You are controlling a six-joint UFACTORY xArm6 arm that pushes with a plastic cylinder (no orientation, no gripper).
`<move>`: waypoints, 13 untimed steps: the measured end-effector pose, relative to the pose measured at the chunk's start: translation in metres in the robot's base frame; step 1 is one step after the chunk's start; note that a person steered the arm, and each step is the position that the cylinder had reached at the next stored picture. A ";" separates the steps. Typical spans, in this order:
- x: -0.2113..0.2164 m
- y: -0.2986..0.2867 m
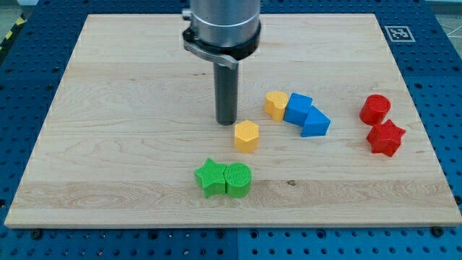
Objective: Slide yellow hexagon towards bottom right
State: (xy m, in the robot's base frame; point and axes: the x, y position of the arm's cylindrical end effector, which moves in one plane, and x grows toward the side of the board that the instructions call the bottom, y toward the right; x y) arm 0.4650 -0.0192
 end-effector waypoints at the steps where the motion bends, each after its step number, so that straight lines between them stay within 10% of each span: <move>1: 0.018 0.018; 5: 0.037 0.000; 13: 0.076 0.184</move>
State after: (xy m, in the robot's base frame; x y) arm 0.5415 0.1647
